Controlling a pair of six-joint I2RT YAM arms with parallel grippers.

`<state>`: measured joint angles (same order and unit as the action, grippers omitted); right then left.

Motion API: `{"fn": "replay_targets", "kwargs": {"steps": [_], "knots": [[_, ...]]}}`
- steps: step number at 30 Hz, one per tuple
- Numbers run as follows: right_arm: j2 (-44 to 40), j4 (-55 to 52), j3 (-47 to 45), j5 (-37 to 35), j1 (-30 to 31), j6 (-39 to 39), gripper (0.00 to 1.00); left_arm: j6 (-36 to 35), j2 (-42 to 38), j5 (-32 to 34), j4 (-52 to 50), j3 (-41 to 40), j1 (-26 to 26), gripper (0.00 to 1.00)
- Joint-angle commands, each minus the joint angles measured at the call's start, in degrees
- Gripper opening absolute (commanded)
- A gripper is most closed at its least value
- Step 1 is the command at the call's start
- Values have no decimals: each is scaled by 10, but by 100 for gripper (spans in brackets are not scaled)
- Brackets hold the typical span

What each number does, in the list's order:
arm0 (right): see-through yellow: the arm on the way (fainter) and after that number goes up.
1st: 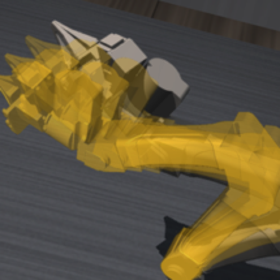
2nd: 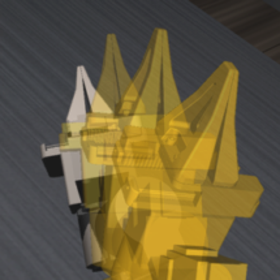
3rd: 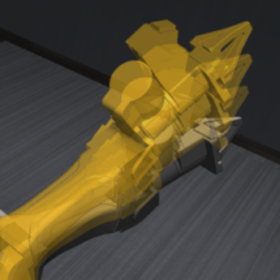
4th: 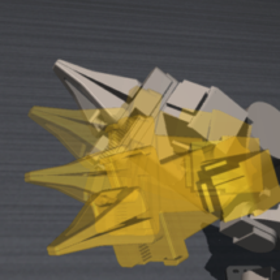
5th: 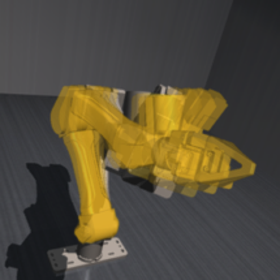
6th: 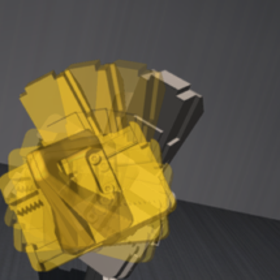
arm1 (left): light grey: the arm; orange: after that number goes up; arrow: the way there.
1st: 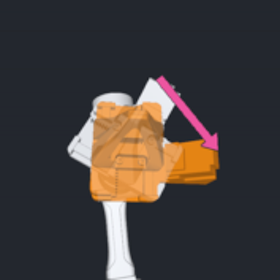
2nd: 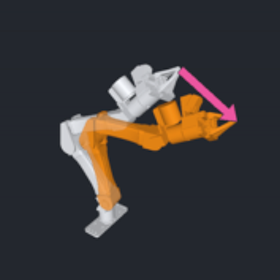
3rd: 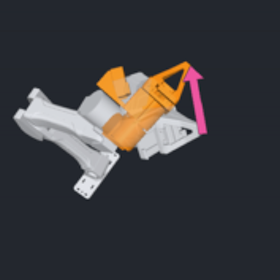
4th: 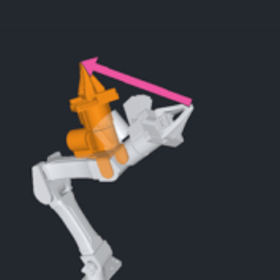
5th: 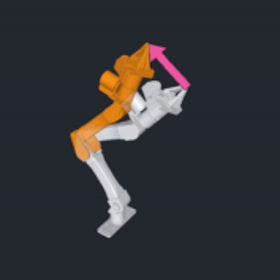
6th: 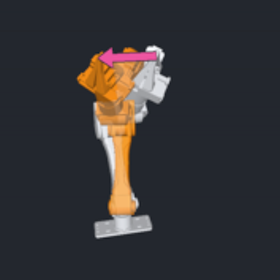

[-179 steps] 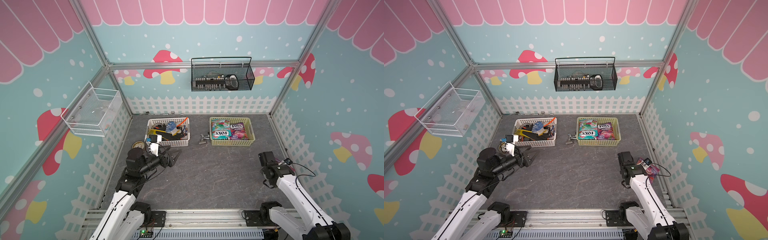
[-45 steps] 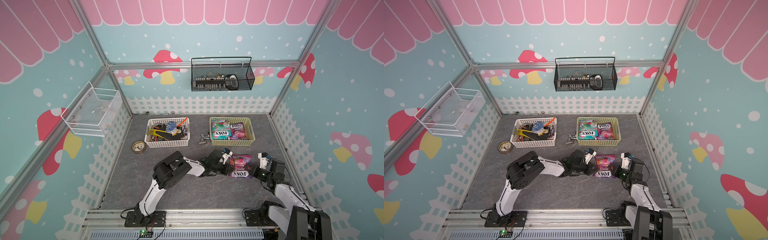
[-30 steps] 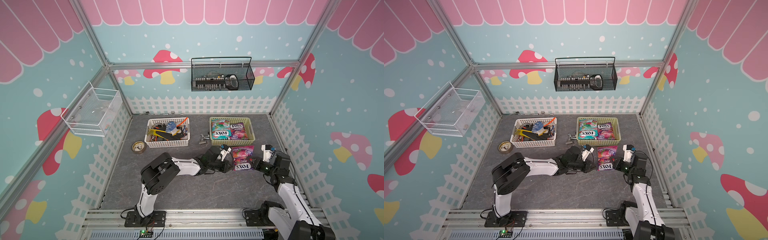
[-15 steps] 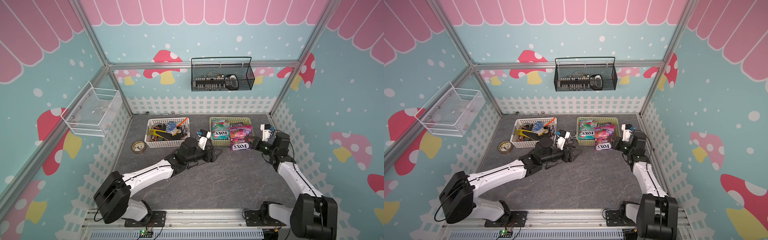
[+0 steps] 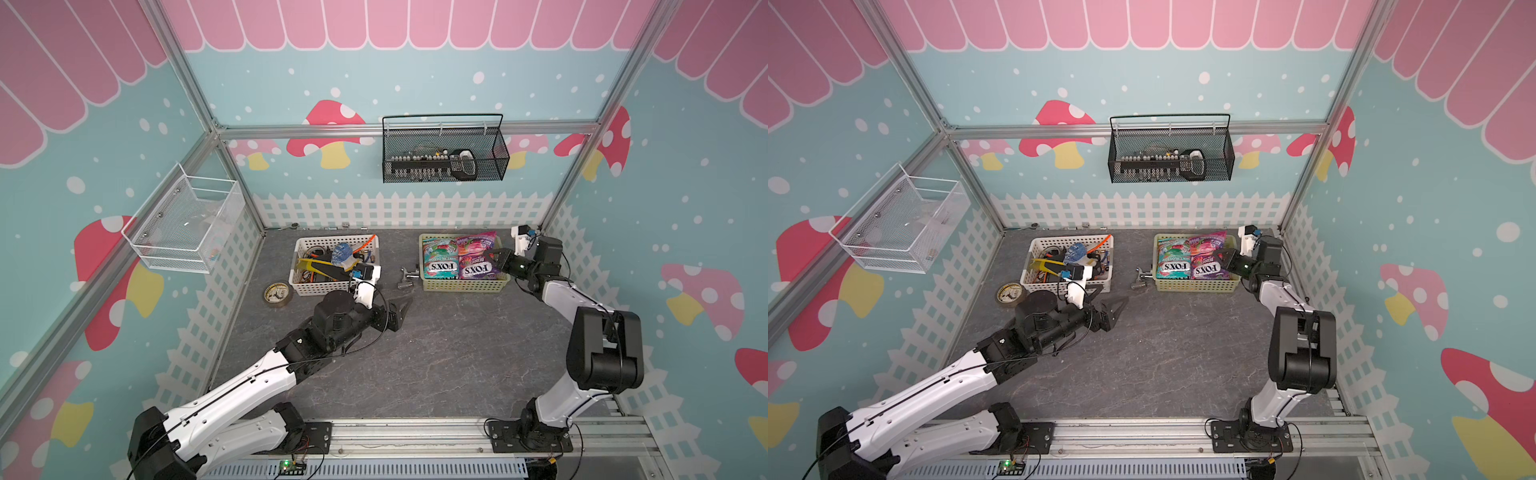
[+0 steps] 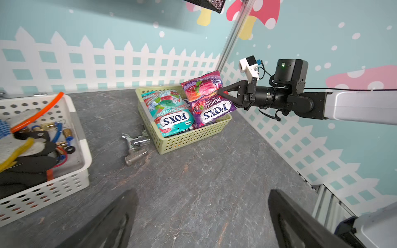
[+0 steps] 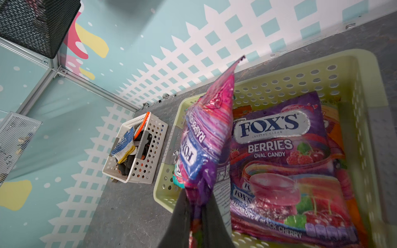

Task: Put the candies in the basket
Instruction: Place the candy in the basket.

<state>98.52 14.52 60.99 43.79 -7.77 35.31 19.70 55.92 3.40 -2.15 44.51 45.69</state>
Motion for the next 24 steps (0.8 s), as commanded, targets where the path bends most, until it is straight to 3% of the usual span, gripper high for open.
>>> {"fn": "replay_targets", "kwargs": {"steps": [1,7,11,19,24], "knots": [[41,32,41,16,3,-19,1,-18,-20,44,-22,-12,-3,99],[128,29,90,10,4,-16,10,-25,-22,43,-33,-8,-3,99],[158,-38,128,-42,3,-51,35,-30,-20,43,-33,-10,-3,99],[136,-113,160,-192,3,-102,45,-31,-9,63,-33,-7,-3,99],[98,-130,145,-214,3,-106,50,-27,-3,67,-30,-7,-3,99]]}}
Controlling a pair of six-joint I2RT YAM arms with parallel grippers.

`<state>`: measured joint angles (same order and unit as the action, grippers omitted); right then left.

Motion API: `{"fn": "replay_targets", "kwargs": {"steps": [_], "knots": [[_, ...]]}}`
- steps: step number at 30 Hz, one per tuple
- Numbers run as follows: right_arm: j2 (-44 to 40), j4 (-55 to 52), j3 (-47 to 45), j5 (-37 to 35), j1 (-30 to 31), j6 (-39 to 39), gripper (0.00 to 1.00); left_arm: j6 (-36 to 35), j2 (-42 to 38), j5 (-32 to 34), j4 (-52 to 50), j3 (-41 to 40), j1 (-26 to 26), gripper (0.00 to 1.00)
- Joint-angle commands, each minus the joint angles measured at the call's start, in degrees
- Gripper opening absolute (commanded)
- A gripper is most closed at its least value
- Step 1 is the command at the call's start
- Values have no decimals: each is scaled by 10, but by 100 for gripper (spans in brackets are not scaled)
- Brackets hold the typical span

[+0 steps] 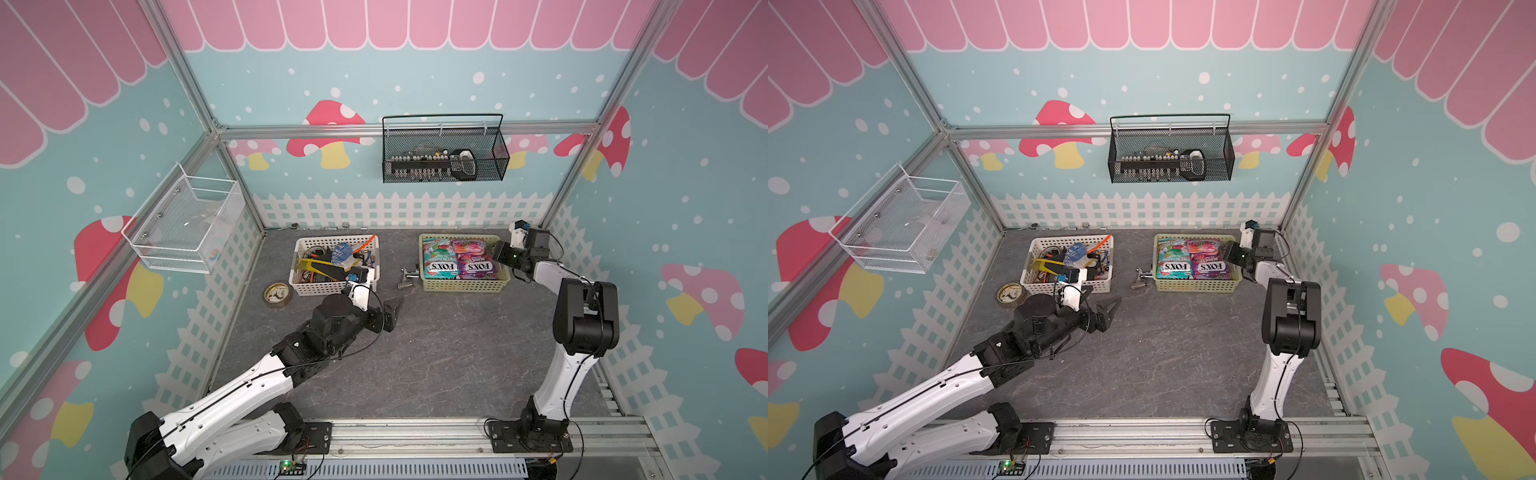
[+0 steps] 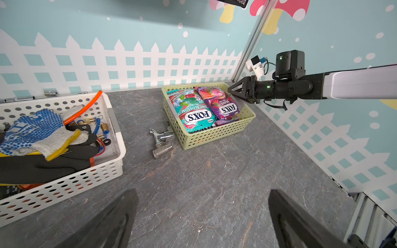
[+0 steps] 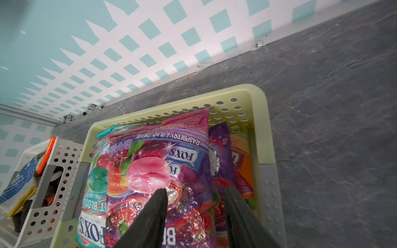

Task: Put the candies in the basket
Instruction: Place the candy in the basket.

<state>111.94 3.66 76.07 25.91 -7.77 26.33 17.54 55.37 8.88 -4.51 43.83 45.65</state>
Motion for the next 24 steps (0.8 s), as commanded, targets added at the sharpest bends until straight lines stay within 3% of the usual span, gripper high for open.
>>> {"fn": "replay_targets", "kwargs": {"steps": [1,7,11,17,20,24], "knots": [[-56,-20,-20,-35,3,-12,50,-5,5,16,-4,-2,-3,99],[-184,-1,-133,-60,16,1,57,-1,20,84,21,5,-3,99],[-279,-3,-214,-95,46,-15,64,-46,26,94,98,-16,-3,99],[-406,9,-337,-153,60,-51,93,-133,54,115,258,-66,-4,99],[-453,-5,-371,-201,60,-74,95,-159,74,132,325,-96,-7,99],[-525,-19,-421,-233,61,-85,97,-127,98,165,347,-106,-40,99]]}}
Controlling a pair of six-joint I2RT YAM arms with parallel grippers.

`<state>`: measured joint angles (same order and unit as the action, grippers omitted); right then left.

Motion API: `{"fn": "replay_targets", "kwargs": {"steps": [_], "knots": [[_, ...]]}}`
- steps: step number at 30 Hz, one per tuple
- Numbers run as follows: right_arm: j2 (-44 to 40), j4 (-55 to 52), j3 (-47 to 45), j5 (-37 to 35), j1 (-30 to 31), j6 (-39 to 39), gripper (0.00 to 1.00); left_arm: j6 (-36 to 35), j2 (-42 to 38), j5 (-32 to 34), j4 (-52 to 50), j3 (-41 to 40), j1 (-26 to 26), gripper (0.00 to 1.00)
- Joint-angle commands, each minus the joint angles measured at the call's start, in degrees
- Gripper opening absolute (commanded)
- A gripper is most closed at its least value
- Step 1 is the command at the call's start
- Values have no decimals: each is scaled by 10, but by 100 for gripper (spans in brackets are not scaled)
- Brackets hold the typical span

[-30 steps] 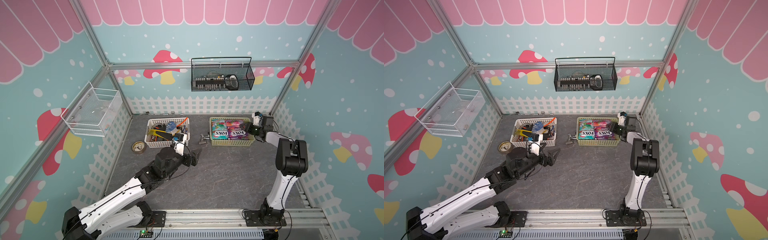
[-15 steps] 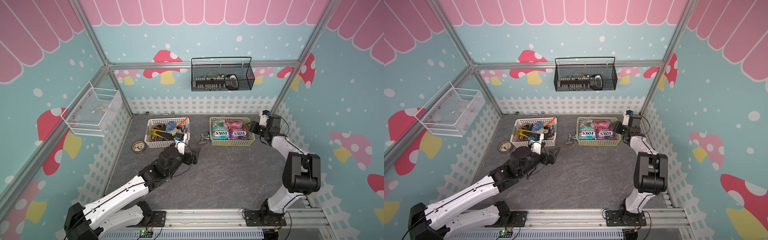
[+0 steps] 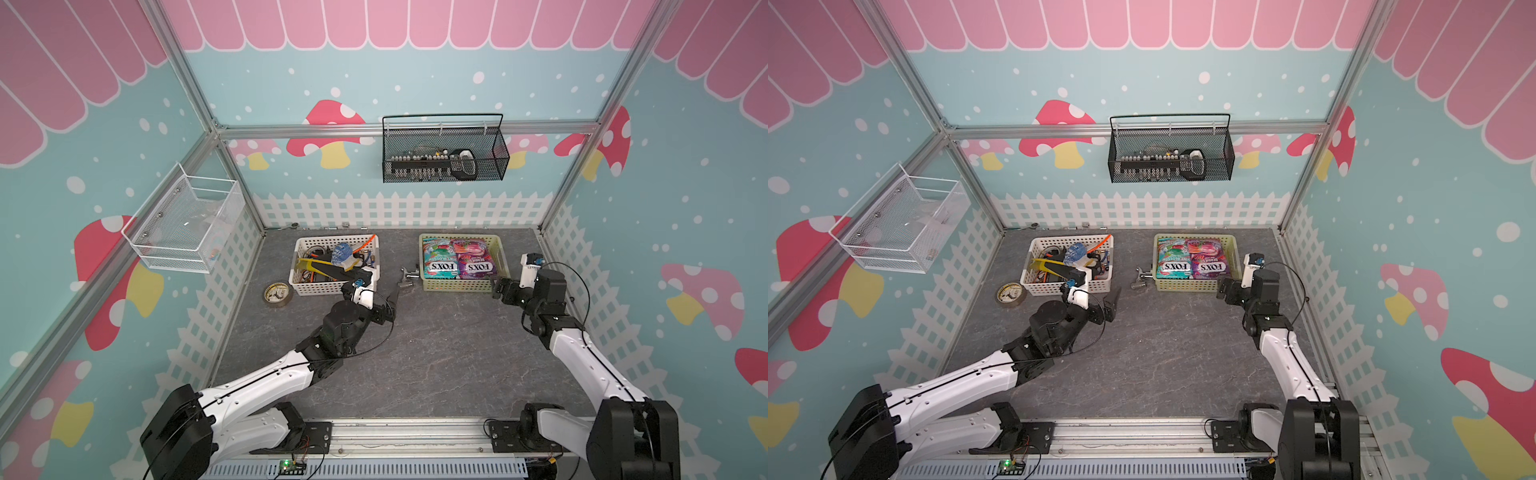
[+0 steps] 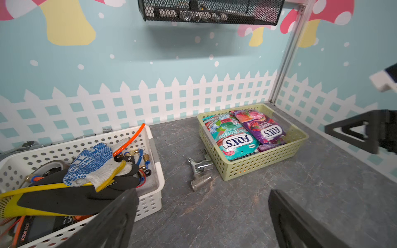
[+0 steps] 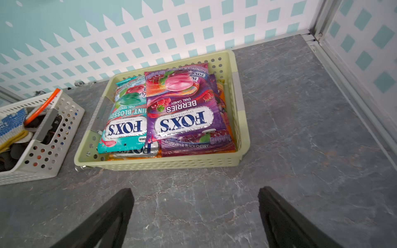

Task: Put the candies in the basket
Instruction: Reset both arms

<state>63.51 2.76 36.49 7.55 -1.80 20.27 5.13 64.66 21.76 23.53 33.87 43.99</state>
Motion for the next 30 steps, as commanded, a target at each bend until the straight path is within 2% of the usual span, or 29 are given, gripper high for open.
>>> {"fn": "replay_targets", "kwargs": {"steps": [1,3,7,10,13,15,17,20,21,24,27,30], "knots": [[-58,-8,-37,-62,1,-25,97,-1,6,18,74,-14,-38,99],[-96,22,-73,-87,1,-34,98,14,1,-32,80,-33,-87,99],[-175,137,-177,-97,1,-81,98,31,-9,-61,106,-82,-169,99],[-226,228,-253,-120,1,-132,98,1,-7,-32,128,-115,-195,99],[-234,304,-305,-172,1,-162,99,-26,9,10,142,-133,-198,99],[-214,349,-331,-222,0,-172,99,-37,20,21,161,-147,-214,99],[-181,388,-342,-241,0,-189,99,-30,42,46,191,-168,-216,99],[-119,438,-344,-231,0,-191,98,-17,91,91,218,-182,-218,99],[-103,426,-331,-217,-1,-191,99,-8,97,92,189,-166,-215,99],[-60,487,-328,-188,-1,-189,99,-29,113,57,268,-181,-214,99],[-18,576,-337,-160,-1,-188,99,-34,127,65,307,-182,-214,99],[34,669,-344,-106,-2,-171,99,-89,146,-22,452,-224,-216,99]]}}
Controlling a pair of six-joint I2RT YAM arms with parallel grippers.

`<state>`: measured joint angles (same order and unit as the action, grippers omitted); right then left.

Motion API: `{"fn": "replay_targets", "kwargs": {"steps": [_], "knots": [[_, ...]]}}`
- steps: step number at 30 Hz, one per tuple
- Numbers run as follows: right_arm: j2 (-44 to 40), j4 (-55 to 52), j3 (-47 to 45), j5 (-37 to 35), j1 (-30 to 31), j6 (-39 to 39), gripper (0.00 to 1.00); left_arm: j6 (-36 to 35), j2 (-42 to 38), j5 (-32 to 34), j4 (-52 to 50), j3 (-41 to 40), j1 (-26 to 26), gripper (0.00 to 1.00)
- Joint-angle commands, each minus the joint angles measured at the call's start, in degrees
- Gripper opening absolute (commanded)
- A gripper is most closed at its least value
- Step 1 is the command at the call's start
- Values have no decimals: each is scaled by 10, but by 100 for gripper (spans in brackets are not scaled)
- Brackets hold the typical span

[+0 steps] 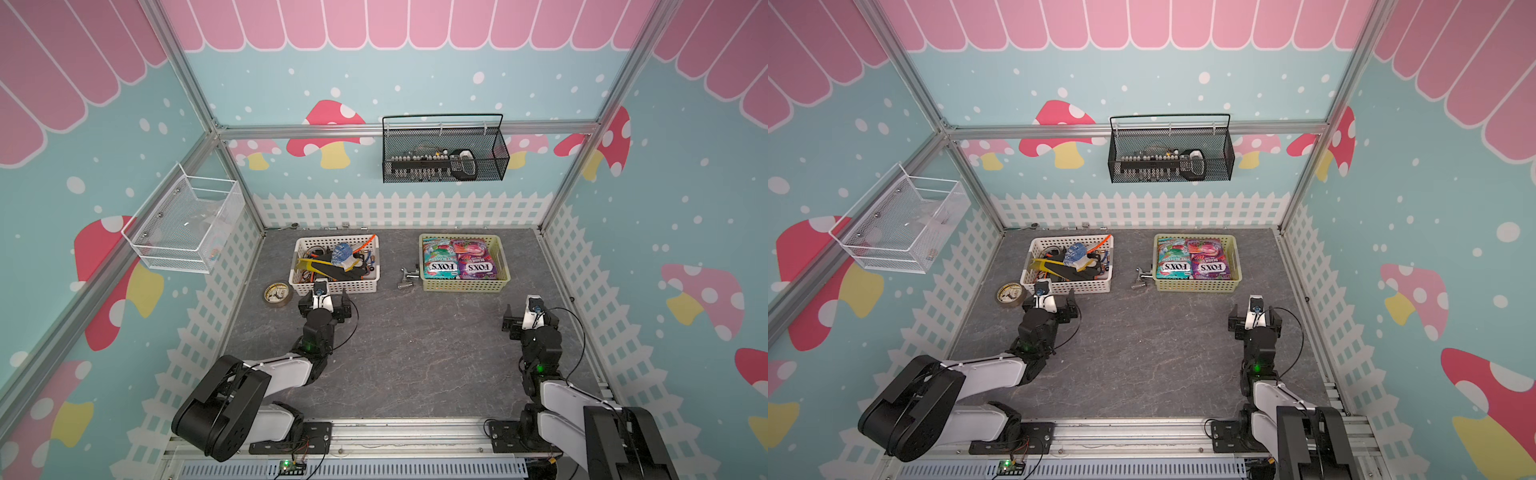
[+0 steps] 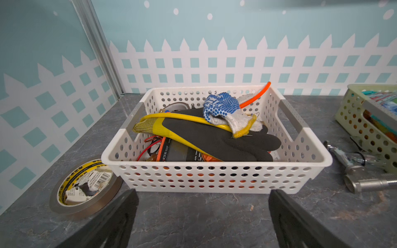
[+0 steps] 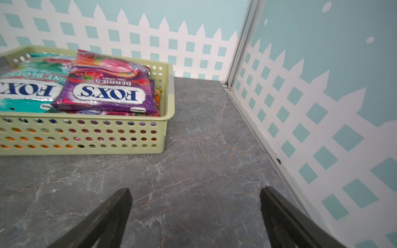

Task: Put the candies in the basket
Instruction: Reset both arms

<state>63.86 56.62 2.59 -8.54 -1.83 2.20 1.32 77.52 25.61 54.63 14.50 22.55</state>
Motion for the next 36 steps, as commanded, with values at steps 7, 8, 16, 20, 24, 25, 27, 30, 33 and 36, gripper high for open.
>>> {"fn": "replay_targets", "kwargs": {"steps": [7,8,16,20,24,25,27,30,33,36], "knots": [[111,181,36,111,-1,-12,99,-50,26,-80,97,-4,-9,99],[129,204,37,98,-2,-9,99,-44,22,-90,97,-8,-17,99],[228,275,44,112,-5,-12,99,-80,24,-141,112,-12,-69,99],[231,258,55,96,-5,-2,99,-89,64,-135,157,-8,-78,99],[233,256,58,92,-5,-2,99,-34,48,-219,158,-23,-140,99],[232,256,56,85,-5,1,99,-23,50,-234,187,-39,-152,99],[233,263,53,68,-5,7,99,-25,108,-288,336,-82,-171,99],[232,261,53,64,-5,9,99,-27,80,-287,268,-72,-166,99],[231,247,59,46,-3,14,99,4,95,-234,184,-20,-175,99],[231,237,65,34,1,12,99,19,99,-275,177,-10,-200,99]]}}
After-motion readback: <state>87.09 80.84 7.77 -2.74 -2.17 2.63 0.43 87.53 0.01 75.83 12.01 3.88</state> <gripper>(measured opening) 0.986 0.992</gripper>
